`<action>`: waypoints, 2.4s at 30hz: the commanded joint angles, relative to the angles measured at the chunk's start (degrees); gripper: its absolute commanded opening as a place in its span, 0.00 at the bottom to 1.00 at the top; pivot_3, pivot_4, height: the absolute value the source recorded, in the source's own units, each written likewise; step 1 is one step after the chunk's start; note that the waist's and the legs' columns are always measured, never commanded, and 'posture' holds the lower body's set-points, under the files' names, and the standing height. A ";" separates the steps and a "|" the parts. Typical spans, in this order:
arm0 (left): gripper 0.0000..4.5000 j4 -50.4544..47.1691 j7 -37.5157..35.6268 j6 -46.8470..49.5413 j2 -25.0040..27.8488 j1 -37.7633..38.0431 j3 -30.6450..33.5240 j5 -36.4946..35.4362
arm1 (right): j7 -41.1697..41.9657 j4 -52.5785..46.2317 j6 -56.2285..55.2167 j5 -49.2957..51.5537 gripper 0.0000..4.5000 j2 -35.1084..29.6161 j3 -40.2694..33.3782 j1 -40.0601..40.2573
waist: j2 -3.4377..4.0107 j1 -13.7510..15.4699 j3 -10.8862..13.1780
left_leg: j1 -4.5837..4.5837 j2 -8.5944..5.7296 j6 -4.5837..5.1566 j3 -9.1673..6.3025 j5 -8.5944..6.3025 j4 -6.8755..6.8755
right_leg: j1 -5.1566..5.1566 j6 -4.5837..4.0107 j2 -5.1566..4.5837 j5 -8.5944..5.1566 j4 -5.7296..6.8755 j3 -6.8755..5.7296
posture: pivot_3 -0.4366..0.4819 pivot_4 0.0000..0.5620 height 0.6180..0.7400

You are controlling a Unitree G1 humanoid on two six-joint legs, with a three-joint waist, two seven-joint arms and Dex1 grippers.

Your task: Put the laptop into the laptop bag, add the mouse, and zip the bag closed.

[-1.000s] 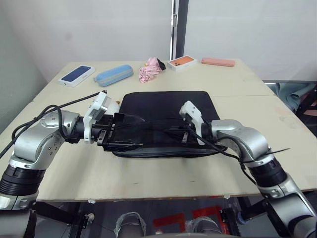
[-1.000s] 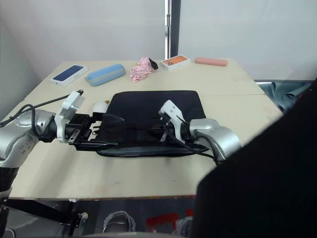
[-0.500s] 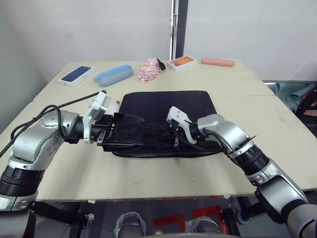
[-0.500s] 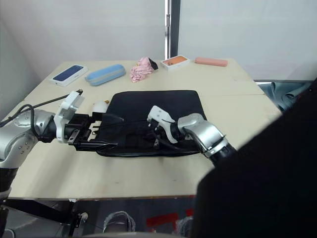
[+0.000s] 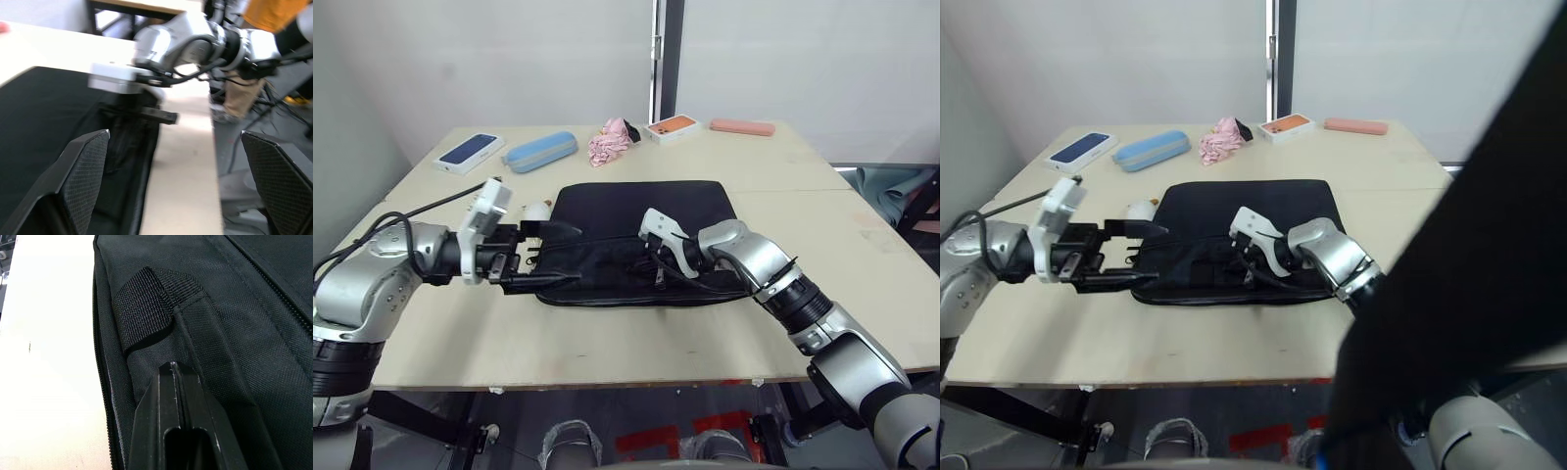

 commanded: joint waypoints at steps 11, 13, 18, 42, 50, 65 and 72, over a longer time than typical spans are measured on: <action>1.00 43.96 34.91 -3.39 -9.89 -19.78 3.98 15.71 | 0.33 2.09 1.84 -2.77 0.01 -0.51 -0.06 0.70 | -0.17 0.35 -0.08 | 0.02 -0.01 -0.04 -0.05 0.01 -0.01 | 0.01 0.02 0.07 0.02 -0.09 0.06 | 0.48 0.27 1.00; 1.00 49.30 36.78 -4.44 -11.08 -22.75 3.48 17.68 | 0.26 2.32 1.81 -2.92 0.01 -0.43 -0.30 0.60 | -0.17 0.32 -0.08 | 0.02 -0.03 -0.07 -0.10 0.02 -0.01 | 0.02 0.04 0.08 0.02 -0.09 0.06 | 0.48 0.27 1.00; 1.00 63.01 39.46 -8.28 -14.07 -30.28 1.64 22.99 | 0.16 2.10 2.09 -3.10 0.01 -0.55 -0.41 0.66 | -0.25 0.34 -0.11 | -0.12 -0.04 -0.22 -0.17 0.11 -0.01 | 0.00 0.06 0.10 0.02 -0.25 0.03 | 0.48 0.27 1.00; 0.01 54.71 25.05 0.52 -12.64 -24.27 0.91 25.26 | -3.27 -0.67 5.96 -2.83 0.00 -0.43 -3.49 3.26 | -0.26 0.36 -0.08 | -0.18 -0.02 -0.24 -0.21 0.10 -0.31 | 0.07 0.03 0.08 0.03 -0.70 -0.14 | 0.48 0.27 1.00; 0.01 32.55 21.72 9.29 -7.51 -12.64 1.22 21.29 | -2.14 -0.33 5.59 -2.84 0.00 0.18 -2.59 3.42 | -0.20 0.25 -0.03 | -0.16 -0.01 -0.25 -0.20 0.09 -0.44 | 0.05 0.04 0.07 0.03 -0.71 -0.17 | 0.48 0.27 1.00; 0.01 13.64 12.19 13.94 3.32 9.31 6.84 13.67 | -1.41 0.18 5.24 -3.10 0.00 0.73 -1.62 3.28 | -0.18 -0.39 -0.02 | -0.10 -0.02 -0.27 -0.11 0.08 -1.10 | -0.03 0.05 0.11 0.02 -1.12 -0.20 | 0.48 0.27 1.00; 0.01 14.41 9.43 9.92 5.21 17.95 6.79 14.43 | -1.06 0.23 5.74 -2.47 0.00 1.19 -2.03 2.95 | -0.18 -0.71 -0.02 | -0.10 -0.01 -0.27 -0.05 0.08 -1.31 | -0.04 0.06 0.15 0.01 -1.40 -0.19 | 0.48 0.27 1.00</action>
